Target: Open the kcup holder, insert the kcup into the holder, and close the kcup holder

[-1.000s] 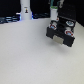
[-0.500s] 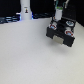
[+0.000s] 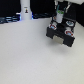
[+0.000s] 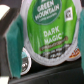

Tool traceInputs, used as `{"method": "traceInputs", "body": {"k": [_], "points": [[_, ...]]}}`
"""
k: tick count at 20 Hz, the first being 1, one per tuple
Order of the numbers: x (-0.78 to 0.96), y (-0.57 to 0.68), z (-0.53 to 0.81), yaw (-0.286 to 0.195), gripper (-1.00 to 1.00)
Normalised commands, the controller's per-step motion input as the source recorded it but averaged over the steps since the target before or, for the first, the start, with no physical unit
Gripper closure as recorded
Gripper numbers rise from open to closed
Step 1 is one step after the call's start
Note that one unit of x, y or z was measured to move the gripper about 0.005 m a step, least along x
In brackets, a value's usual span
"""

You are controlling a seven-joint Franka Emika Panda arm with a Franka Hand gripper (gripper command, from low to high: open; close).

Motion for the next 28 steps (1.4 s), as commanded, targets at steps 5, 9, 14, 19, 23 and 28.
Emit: {"method": "traceInputs", "body": {"k": [5,9,14,19,23,28], "points": [[0.19,0.2,-0.02,0.02,-1.0],[0.37,0.31,0.03,0.011,1.0],[0.43,0.59,0.44,0.034,1.0],[0.04,0.21,0.17,0.048,-1.0],[-0.38,-0.12,0.0,0.017,-1.0],[-0.38,-0.16,0.0,-0.005,-1.0]]}}
